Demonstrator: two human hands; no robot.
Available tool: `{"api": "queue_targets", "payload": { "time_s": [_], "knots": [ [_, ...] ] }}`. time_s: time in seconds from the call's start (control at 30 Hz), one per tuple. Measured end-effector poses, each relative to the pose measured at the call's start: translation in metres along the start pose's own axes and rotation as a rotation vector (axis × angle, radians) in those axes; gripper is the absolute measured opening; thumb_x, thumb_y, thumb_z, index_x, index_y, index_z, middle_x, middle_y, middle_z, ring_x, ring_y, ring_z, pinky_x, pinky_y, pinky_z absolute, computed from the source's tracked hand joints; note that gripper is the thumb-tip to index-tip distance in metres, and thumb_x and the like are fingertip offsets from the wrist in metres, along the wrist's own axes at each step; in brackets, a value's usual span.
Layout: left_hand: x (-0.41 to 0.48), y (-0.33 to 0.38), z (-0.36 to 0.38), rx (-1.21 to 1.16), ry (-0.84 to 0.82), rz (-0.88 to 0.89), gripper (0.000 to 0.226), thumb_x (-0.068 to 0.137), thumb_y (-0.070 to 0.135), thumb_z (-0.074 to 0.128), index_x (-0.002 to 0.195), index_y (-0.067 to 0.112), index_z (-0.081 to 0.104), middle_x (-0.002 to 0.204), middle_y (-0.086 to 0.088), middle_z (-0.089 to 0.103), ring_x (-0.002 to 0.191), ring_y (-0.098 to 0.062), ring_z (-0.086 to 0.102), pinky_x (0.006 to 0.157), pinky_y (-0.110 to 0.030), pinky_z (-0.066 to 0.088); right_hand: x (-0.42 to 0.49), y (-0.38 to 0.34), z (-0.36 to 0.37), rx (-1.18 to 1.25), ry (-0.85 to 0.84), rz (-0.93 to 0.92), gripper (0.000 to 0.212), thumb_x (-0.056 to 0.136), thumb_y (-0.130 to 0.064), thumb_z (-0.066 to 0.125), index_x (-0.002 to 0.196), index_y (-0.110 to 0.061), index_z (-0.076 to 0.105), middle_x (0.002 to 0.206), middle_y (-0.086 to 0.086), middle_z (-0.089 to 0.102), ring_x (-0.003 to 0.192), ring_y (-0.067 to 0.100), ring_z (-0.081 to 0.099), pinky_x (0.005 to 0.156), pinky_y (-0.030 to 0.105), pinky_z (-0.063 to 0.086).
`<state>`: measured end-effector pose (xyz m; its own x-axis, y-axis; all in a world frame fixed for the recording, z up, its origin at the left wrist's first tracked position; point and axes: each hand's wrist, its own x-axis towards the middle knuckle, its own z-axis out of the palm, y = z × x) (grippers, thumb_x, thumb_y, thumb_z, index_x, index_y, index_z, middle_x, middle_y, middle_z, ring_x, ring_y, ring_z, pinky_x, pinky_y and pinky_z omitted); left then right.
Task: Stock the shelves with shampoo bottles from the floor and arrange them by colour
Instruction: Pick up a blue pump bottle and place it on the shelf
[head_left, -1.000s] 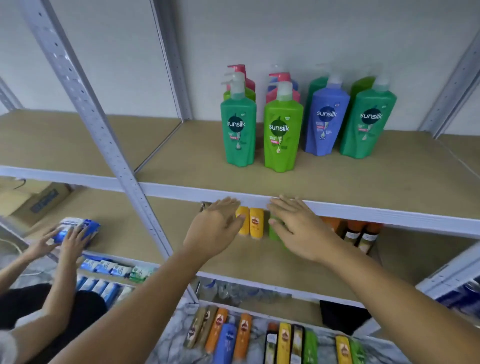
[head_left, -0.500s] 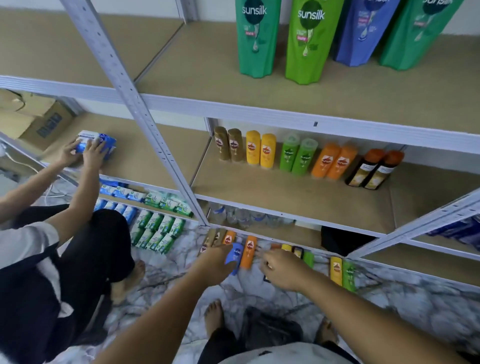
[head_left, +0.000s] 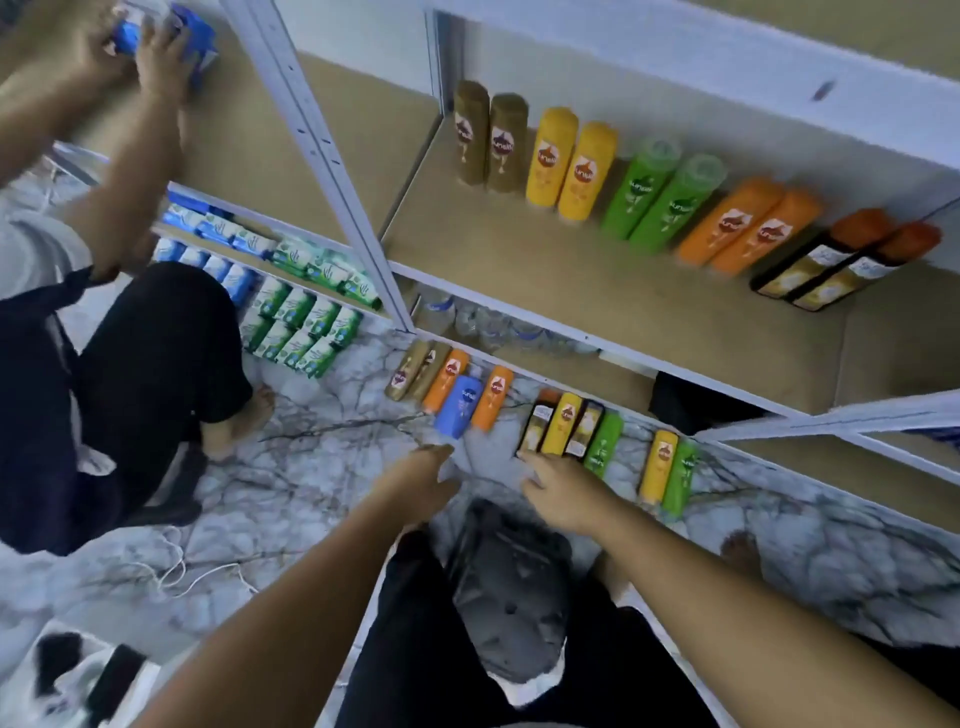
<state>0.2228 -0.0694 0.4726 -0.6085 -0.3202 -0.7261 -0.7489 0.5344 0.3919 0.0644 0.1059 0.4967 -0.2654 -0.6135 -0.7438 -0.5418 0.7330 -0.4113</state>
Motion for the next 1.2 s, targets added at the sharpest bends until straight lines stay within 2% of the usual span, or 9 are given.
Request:
{"api": "queue_targets", "payload": {
  "time_s": [0.13, 0.23, 0.43, 0.53, 0.6, 0.73, 0.87, 1.0, 1.2],
  "knots": [
    [0.065, -0.040, 0.031, -0.092, -0.014, -0.060, 0.059, 0.097, 0.039, 0.058, 0.151, 0.021, 0.043, 0.145, -0.008, 0.053, 0.128, -0.027, 0.053, 0.100, -0.033, 0.043, 0.085, 0.022, 0.039, 0.044, -0.056, 0.036, 0.055, 0.105, -0.040, 0.040, 0.156, -0.018, 0.033, 0.157, 0.008, 0.040, 0.141, 0.030, 0.039, 0.112, 0.043, 0.038],
    [0.132, -0.079, 0.065, -0.173, -0.015, -0.114, 0.054, 0.095, 0.037, 0.060, 0.145, 0.021, 0.049, 0.131, -0.010, 0.061, 0.118, -0.028, 0.057, 0.091, -0.032, 0.044, 0.163, 0.042, 0.079, 0.096, -0.096, 0.079, 0.055, 0.103, -0.044, 0.041, 0.154, -0.025, 0.034, 0.156, 0.005, 0.044, 0.138, 0.027, 0.045, 0.111, 0.044, 0.040],
    [0.295, -0.159, 0.137, -0.283, -0.010, -0.173, 0.062, 0.096, 0.039, 0.060, 0.151, 0.021, 0.042, 0.147, -0.007, 0.052, 0.131, -0.024, 0.051, 0.099, -0.030, 0.040, 0.337, 0.079, 0.145, 0.255, -0.097, 0.166, 0.053, 0.104, -0.043, 0.044, 0.154, -0.027, 0.036, 0.152, 0.001, 0.048, 0.132, 0.023, 0.052, 0.105, 0.036, 0.045],
    [0.367, -0.191, 0.167, -0.304, 0.025, -0.171, 0.068, 0.094, 0.043, 0.063, 0.153, 0.020, 0.038, 0.149, -0.007, 0.050, 0.135, -0.026, 0.048, 0.103, -0.033, 0.040, 0.417, 0.093, 0.169, 0.437, 0.006, 0.221, 0.040, 0.103, -0.037, 0.050, 0.142, -0.028, 0.047, 0.120, -0.002, 0.063, 0.092, 0.019, 0.065, 0.074, 0.029, 0.049],
    [0.407, -0.206, 0.188, -0.347, 0.049, -0.172, 0.070, 0.091, 0.042, 0.068, 0.150, 0.018, 0.038, 0.144, -0.011, 0.054, 0.129, -0.032, 0.053, 0.097, -0.035, 0.043, 0.463, 0.102, 0.181, 0.551, 0.125, 0.240, 0.027, 0.101, -0.028, 0.055, 0.129, -0.029, 0.052, 0.107, -0.002, 0.064, 0.075, 0.009, 0.059, 0.065, 0.028, 0.047],
    [0.455, -0.220, 0.224, -0.445, 0.120, -0.164, 0.082, 0.071, 0.056, 0.072, 0.138, 0.019, 0.042, 0.128, -0.012, 0.061, 0.112, -0.037, 0.061, 0.087, -0.044, 0.051, 0.526, 0.122, 0.191, 0.570, 0.339, 0.232, 0.030, 0.098, -0.021, 0.060, 0.127, -0.017, 0.057, 0.104, -0.003, 0.056, 0.091, 0.014, 0.054, 0.076, 0.028, 0.044],
    [0.483, -0.233, 0.255, -0.557, 0.194, -0.155, 0.091, 0.051, 0.067, 0.071, 0.128, 0.031, 0.037, 0.119, -0.003, 0.065, 0.099, -0.033, 0.067, 0.078, -0.050, 0.057, 0.562, 0.136, 0.201, 0.555, 0.382, 0.195, 0.044, 0.091, -0.026, 0.070, 0.132, -0.015, 0.057, 0.112, -0.004, 0.061, 0.101, 0.012, 0.059, 0.084, 0.029, 0.049],
    [0.483, -0.230, 0.260, -0.593, 0.233, -0.127, 0.084, 0.057, 0.051, 0.084, 0.121, 0.029, 0.034, 0.113, 0.000, 0.064, 0.091, -0.030, 0.065, 0.066, -0.037, 0.050, 0.586, 0.149, 0.211, 0.487, 0.398, 0.183, 0.058, 0.081, -0.040, 0.072, 0.133, -0.020, 0.057, 0.124, 0.008, 0.061, 0.102, 0.021, 0.065, 0.083, 0.032, 0.055],
    [0.462, -0.233, 0.249, -0.726, 0.161, -0.137, 0.079, 0.070, 0.031, 0.090, 0.133, 0.030, 0.041, 0.111, 0.003, 0.062, 0.085, -0.017, 0.065, 0.061, -0.025, 0.049, 0.577, 0.149, 0.214, 0.531, 0.365, 0.220, 0.068, 0.079, -0.049, 0.074, 0.137, -0.022, 0.050, 0.136, 0.007, 0.050, 0.107, 0.023, 0.060, 0.085, 0.039, 0.056]
  ]
}}
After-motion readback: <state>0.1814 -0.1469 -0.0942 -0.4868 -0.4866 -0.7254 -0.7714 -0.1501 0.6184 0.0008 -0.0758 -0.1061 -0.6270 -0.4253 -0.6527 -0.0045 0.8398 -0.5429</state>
